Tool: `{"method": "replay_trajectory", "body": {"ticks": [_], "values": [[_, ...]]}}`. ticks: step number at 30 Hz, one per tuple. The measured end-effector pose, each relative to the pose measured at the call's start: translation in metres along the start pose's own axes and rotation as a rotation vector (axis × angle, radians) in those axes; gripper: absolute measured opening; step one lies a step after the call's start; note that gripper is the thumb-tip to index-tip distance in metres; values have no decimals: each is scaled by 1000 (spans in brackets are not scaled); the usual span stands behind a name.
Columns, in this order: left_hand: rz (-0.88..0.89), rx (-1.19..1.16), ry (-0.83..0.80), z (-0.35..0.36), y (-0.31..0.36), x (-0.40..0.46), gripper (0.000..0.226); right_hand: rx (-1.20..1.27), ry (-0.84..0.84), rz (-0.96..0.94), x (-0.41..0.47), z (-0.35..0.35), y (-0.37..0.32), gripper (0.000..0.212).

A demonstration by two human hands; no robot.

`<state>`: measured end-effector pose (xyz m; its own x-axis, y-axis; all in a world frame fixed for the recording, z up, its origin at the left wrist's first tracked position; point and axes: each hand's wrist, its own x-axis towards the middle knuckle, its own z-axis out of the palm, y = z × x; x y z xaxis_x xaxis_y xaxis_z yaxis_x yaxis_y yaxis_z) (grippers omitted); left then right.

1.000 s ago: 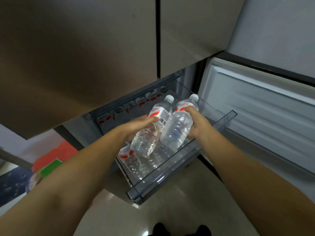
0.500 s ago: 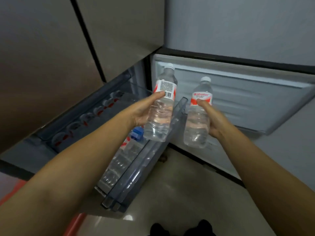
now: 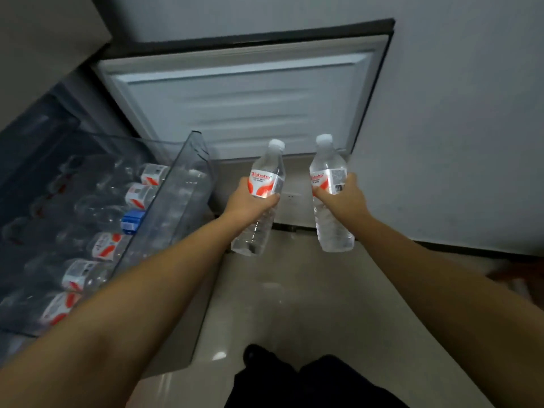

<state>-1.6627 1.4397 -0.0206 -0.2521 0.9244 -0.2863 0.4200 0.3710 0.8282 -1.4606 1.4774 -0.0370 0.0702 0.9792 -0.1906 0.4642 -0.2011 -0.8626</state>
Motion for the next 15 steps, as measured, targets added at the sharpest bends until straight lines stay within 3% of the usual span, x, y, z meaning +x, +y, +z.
{"method": "replay_trajectory", "body": {"ticks": [3, 8, 15], "values": [[16, 2, -42, 38, 5, -13, 49, -39, 53, 8, -10, -31, 31, 59], [13, 46, -65, 95, 18, -20, 63, -69, 79, 28, -14, -85, 75, 60], [90, 132, -191, 181, 64, -13, 59, -13, 228, 158, -22, -160, 130, 66]]}}
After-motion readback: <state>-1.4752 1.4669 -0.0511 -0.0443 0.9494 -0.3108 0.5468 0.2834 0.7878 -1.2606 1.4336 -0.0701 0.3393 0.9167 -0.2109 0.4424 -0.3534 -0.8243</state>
